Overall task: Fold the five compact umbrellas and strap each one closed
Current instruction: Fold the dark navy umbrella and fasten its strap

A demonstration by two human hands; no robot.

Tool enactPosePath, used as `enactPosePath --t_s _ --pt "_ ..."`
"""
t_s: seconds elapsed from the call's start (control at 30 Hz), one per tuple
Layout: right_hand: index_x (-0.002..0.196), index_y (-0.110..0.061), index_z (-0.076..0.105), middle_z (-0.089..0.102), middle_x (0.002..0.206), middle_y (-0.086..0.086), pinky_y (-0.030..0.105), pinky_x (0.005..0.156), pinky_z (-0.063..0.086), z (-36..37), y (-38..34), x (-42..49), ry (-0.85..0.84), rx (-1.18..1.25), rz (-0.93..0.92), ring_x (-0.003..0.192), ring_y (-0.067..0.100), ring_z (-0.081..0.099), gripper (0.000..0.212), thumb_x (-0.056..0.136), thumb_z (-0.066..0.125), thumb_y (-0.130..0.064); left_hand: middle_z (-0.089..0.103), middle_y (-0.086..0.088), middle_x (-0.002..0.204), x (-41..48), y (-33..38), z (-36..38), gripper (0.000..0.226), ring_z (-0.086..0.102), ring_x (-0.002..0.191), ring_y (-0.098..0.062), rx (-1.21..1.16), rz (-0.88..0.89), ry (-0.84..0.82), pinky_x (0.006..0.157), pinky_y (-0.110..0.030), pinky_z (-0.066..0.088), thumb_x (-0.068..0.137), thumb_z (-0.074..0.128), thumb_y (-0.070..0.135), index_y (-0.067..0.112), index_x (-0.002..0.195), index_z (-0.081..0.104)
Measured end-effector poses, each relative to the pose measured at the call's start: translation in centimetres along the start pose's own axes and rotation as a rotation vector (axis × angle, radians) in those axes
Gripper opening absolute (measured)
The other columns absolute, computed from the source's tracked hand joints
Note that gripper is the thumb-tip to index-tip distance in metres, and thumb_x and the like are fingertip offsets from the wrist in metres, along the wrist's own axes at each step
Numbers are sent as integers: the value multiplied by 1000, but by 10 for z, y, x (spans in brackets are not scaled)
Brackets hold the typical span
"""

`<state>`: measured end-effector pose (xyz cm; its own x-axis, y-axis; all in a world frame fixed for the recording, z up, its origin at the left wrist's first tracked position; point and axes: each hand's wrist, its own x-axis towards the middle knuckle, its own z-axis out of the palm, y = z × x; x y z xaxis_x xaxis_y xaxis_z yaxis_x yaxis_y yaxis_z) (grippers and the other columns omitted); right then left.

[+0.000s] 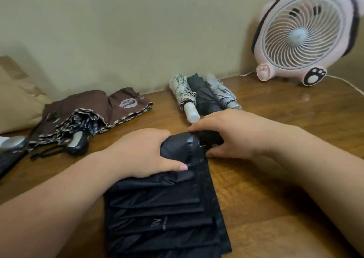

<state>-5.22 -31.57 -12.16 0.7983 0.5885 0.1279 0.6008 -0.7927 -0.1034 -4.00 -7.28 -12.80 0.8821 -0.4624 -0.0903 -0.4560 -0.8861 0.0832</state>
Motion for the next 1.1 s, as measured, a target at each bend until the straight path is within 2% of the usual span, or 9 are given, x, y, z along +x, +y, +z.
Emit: enactPosePath --t_s 0.2,0.37,0.5,0.57,0.67,0.87,0.93,1.0,1.1 --pt "147 -39 48 65 131 -6 19 93 37 9 15 4 38 73 -8 118 14 58 71 83 74 -55 59 17 96 -12 11 4 65 56 88 -9 2 -45 83 78 -38 52 68 48 95 43 105 54" --pt "148 -41 44 59 136 -14 22 109 20 12 2 8 -8 72 16 130 14 46 66 88 68 -55 56 15 103 -29 12 8 87 56 93 -14 106 -148 119 77 -39 51 57 43 103 38 115 48" --pt "130 -41 62 70 107 -13 20 91 46 1 2 3 24 340 58 102 7 62 56 78 84 -42 57 15 92 -33 14 1 78 56 86 -10 37 -151 74 76 -37 52 53 58 98 36 99 51" --pt "117 -42 66 74 90 -9 29 83 55 -7 0 0 43 479 106 84 9 69 51 71 87 -35 59 15 87 -32 15 -4 72 57 82 -10 -23 -147 65 74 -37 53 50 67 92 35 92 53" --pt "108 -35 71 75 80 -6 35 75 57 -13 0 -2 90 518 141 72 14 71 46 65 89 -35 62 10 78 -28 19 -9 59 57 73 -8 -102 -139 75 65 -34 48 54 82 77 30 81 58" --pt "104 -34 71 75 83 -2 21 63 54 -24 5 -11 184 642 240 70 18 73 48 62 94 -34 70 8 75 -22 21 -14 51 59 63 -7 -304 -120 47 61 -26 47 59 91 59 22 85 68" --pt "112 -28 70 76 89 3 24 69 57 -26 3 -14 271 869 237 71 20 73 50 68 94 -27 73 12 79 -26 19 -21 47 62 67 -3 -403 -105 81 62 -20 47 59 94 53 22 87 70" --pt "121 -10 65 73 90 10 33 71 58 -27 2 -15 358 1340 133 70 22 69 48 79 86 -20 77 13 87 -33 17 -27 46 71 79 -4 -585 -87 171 68 -21 53 56 99 47 26 88 74" --pt "123 -12 66 72 98 16 33 69 56 -27 -6 -14 431 1592 102 81 24 66 56 77 77 -42 80 5 91 -45 17 -24 47 75 83 -9 -1011 -88 440 66 -17 54 45 99 31 22 87 77"
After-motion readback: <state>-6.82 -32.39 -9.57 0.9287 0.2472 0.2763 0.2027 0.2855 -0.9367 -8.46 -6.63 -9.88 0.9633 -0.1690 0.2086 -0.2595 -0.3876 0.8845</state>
